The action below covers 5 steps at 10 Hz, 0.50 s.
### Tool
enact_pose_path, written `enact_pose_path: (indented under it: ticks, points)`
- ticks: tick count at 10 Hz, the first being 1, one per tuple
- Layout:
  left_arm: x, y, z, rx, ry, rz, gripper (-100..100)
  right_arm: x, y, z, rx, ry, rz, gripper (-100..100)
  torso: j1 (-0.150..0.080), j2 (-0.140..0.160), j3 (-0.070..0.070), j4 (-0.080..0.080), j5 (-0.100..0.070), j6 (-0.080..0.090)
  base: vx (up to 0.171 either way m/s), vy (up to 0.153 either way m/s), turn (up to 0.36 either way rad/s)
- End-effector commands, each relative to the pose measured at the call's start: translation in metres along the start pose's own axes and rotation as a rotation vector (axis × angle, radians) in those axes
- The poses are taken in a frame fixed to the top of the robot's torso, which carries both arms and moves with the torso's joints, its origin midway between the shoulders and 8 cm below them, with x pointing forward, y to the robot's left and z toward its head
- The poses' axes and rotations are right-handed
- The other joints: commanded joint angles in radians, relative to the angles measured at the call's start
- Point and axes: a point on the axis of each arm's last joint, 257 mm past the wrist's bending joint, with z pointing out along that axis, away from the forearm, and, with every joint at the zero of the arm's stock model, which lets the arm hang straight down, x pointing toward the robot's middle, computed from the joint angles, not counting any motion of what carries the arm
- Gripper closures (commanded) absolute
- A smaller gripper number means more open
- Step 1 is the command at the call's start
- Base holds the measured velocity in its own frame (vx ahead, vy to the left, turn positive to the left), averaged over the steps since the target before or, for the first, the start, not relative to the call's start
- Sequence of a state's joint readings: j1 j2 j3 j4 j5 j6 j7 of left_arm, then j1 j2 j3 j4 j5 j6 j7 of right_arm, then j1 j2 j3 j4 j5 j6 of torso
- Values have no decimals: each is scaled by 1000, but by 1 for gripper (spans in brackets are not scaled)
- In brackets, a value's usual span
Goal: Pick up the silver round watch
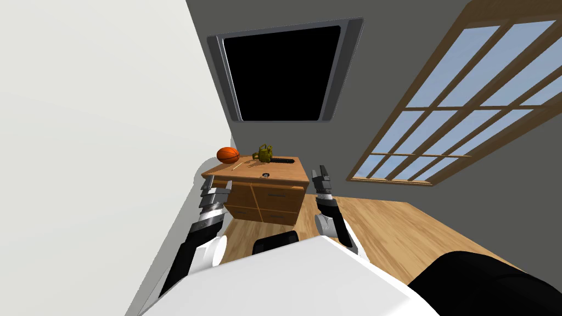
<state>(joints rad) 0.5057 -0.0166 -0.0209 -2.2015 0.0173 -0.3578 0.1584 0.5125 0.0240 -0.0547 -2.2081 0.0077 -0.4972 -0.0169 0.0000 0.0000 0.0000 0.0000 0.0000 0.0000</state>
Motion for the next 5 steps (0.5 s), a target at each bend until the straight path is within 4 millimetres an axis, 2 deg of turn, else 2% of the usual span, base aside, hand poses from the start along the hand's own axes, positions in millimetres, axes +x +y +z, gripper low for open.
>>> enact_pose_path:
  ticks: [1,5]
  points:
    - [3,2,3,-11,27,7,-100,0,0,0,0,0,0,0,0,0,0,0,0,0,11,11,1]
    - [16,15,22,-65,99,-4,-100,0,0,0,0,0,0,0,4,-2,-1,0,1,0,31,47,-5]
